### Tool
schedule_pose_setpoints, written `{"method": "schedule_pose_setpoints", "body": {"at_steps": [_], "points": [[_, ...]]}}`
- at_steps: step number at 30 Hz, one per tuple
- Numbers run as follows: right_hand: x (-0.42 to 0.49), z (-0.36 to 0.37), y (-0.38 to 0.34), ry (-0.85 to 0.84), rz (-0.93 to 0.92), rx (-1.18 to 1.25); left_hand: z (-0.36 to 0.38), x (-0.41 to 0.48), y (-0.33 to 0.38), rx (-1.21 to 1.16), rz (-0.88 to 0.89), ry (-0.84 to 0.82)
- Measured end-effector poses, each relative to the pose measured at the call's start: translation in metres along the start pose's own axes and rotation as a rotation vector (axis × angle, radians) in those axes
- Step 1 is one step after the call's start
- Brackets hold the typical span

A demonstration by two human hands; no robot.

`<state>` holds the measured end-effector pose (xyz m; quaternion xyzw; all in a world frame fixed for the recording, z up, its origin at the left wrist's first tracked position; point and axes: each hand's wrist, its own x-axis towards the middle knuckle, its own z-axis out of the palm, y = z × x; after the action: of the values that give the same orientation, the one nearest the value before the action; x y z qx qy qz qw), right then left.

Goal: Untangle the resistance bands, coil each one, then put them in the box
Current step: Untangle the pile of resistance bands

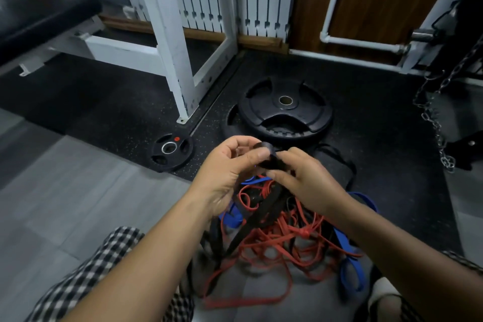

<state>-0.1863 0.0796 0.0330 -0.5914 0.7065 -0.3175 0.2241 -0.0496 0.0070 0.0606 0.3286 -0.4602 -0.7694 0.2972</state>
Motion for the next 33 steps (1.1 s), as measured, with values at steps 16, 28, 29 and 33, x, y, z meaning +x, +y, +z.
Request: {"method": "schedule_pose_setpoints", "body": {"at_steps": [16,28,29,33], "points": [[-0.005,-0.004,-0.012,-0.076,0.060,0.349,-0.007,-0.001,0.002,0.011,-0.155,0.146],[0.005,-0.038,0.001,-0.082,-0.056,-0.150,-0.011,0.001,-0.002,0.265,-0.019,0.100],[0.006,-0.042,0.000,-0.094,-0.051,-0.187,-0.013,0.002,-0.003,0.424,0.099,0.102],[0.005,-0.047,-0.003,-0.178,-0.047,-0.233,-0.015,0.003,-0.013,0.835,0.387,0.034]]}}
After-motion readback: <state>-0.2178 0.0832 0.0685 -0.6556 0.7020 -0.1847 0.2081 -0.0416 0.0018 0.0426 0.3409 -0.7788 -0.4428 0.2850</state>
